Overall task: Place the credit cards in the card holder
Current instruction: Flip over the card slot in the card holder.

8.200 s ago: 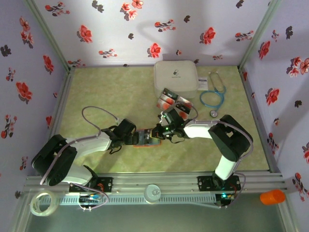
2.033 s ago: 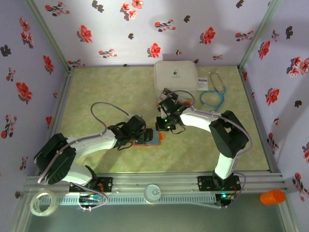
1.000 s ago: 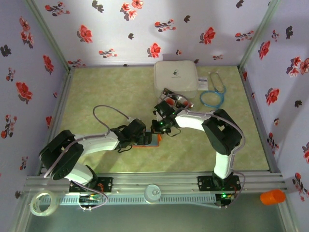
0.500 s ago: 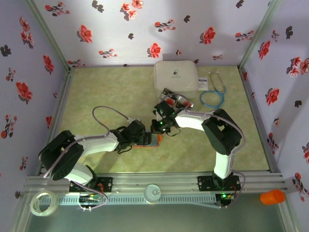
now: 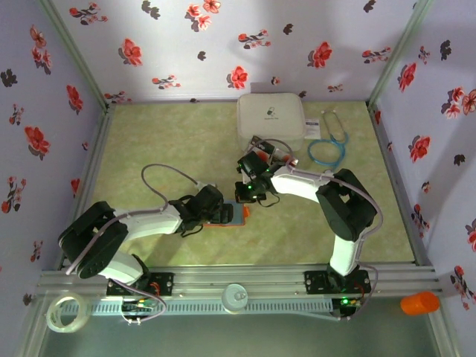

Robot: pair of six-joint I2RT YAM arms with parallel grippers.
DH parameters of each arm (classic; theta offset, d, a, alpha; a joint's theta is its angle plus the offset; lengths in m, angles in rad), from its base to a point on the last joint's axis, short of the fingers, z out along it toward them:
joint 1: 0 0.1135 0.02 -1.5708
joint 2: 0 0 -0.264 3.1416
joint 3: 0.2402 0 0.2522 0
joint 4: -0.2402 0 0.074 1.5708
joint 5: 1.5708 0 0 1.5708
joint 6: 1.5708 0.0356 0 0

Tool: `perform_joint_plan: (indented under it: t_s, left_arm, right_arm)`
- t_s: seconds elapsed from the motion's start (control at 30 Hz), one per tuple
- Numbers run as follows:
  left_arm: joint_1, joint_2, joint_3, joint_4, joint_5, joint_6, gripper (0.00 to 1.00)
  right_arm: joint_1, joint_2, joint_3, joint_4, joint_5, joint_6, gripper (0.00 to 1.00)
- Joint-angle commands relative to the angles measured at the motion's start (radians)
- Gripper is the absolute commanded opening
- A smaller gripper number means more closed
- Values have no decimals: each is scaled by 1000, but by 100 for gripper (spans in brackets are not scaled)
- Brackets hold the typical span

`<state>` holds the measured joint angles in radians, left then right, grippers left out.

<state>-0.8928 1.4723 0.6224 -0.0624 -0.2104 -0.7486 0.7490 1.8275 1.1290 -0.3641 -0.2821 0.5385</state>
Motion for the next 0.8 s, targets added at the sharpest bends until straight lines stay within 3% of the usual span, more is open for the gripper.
perform_joint_plan:
  t_s: [0.0,0.23,0.57,0.77]
  left_arm:
    - [-3,-6,-25,-20,-22,16,100]
    - [-3,-9,-27,-16,-27,16,100]
    - [-3,2,-30,-17,-33,25,100]
    - [-3,0,-51,-14,-36,16,92]
  right_arm:
    - [2,32,19,-13,10,-16,2]
    - [31,98,20,45,-55,23,0]
    - [40,104,5,70,-53,44,0]
    - [41,101,5,72,-54,49,0]
